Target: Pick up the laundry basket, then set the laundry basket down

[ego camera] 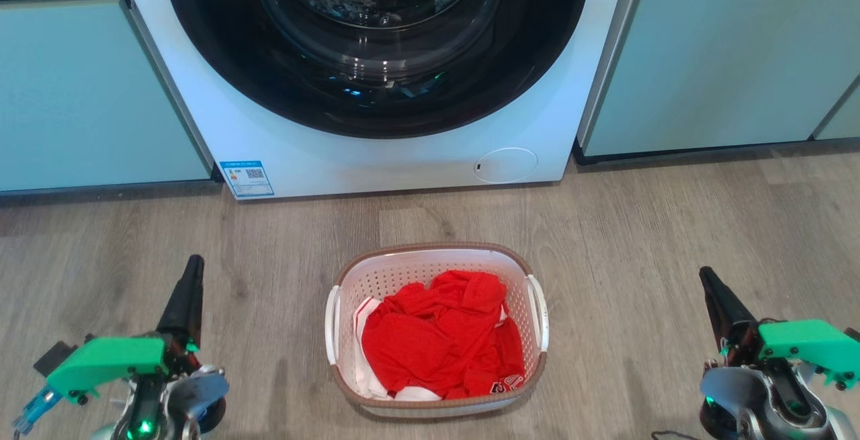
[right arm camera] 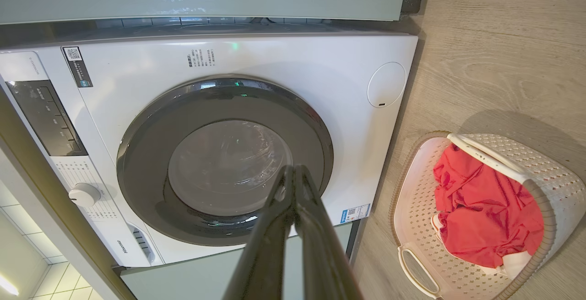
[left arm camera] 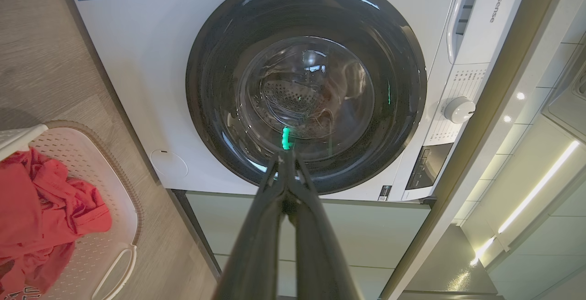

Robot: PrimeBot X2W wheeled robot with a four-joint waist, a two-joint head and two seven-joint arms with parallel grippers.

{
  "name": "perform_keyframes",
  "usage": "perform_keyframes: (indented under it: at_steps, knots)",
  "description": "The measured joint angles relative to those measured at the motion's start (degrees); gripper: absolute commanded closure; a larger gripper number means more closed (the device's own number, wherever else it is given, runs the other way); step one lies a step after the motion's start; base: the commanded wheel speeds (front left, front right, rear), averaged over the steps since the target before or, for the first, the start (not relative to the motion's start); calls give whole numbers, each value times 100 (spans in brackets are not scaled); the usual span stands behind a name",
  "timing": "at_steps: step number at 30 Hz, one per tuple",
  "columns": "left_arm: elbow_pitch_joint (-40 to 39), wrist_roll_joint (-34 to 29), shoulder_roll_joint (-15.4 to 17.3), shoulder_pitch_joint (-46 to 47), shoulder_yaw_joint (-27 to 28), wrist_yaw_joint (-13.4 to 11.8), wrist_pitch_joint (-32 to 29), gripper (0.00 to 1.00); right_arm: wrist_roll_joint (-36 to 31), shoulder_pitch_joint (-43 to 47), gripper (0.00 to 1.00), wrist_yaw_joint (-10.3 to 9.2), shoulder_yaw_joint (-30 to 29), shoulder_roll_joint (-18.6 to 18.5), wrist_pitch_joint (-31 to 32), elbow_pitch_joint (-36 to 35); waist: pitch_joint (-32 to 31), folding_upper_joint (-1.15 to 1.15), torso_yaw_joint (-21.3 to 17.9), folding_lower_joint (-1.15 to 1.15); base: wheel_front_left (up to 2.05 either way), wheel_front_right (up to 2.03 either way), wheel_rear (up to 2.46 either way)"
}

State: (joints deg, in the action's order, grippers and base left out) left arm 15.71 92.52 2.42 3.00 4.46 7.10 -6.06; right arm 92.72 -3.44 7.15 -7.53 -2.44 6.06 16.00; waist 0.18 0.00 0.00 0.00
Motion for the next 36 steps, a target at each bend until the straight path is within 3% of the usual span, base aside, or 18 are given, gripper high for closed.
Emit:
perform_keyframes:
  at_steps: [28,29,36]
  knots:
    - [0,0,0,1,0,0,0,100,0,0,100,0,0,0,0,0,0,0,0,0,0,0,0]
    - [10,1,-1,-1,-2,-3,0,0,1,1,0,-1,2,2,-1,10,0,0,0,0,0,0,0]
    - [493,1,-89,-496,-34,-14,10,0,3,393,0,-1,53,69,-20,497,0,0,0,0,0,0,0]
